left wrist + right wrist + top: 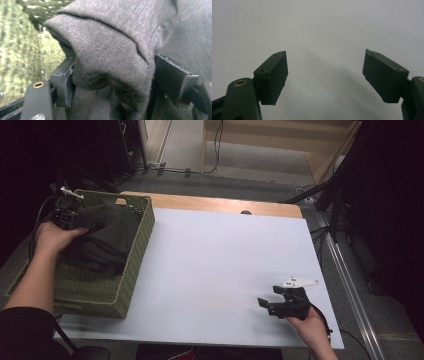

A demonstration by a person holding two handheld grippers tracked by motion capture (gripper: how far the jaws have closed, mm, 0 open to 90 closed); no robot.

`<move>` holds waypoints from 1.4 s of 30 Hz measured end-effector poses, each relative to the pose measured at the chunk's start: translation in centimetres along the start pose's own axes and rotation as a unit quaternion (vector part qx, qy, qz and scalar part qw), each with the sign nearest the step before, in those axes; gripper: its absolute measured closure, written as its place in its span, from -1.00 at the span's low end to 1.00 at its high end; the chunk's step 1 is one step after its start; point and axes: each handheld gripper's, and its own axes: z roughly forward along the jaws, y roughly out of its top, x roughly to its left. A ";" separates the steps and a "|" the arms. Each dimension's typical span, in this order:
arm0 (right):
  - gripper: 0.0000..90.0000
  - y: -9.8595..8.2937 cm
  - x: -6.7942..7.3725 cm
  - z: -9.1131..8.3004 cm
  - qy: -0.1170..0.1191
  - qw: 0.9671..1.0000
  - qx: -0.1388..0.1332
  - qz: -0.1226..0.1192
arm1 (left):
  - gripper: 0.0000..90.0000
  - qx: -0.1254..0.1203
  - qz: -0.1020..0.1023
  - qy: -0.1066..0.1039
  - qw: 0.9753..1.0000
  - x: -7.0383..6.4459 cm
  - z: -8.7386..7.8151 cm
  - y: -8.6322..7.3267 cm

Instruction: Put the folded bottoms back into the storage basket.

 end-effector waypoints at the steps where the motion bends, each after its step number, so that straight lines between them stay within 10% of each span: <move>1: -0.58 0.0 0.0 0.0 0.000 1.000 0.000 0.000 | -0.46 0.000 -0.003 0.001 1.000 0.1 -0.4 0.1; 12: -0.58 0.0 0.1 0.1 0.000 1.000 0.000 0.002 | -0.23 -0.042 -0.026 -0.011 0.999 0.1 -5.7 1.3; 20: -0.58 0.0 0.0 0.0 -0.002 1.000 0.000 0.001 | 0.39 -0.042 0.019 -0.044 0.998 -3.4 -6.0 2.4; 28: -0.58 0.0 0.0 -0.1 0.000 1.000 -0.001 0.002 | 0.99 -0.023 0.043 -0.065 0.997 -6.4 -4.0 3.6; 42: -0.58 0.0 0.0 -0.2 0.000 1.000 -0.002 0.000 | 1.00 -0.003 0.014 -0.026 1.000 -6.6 0.8 2.4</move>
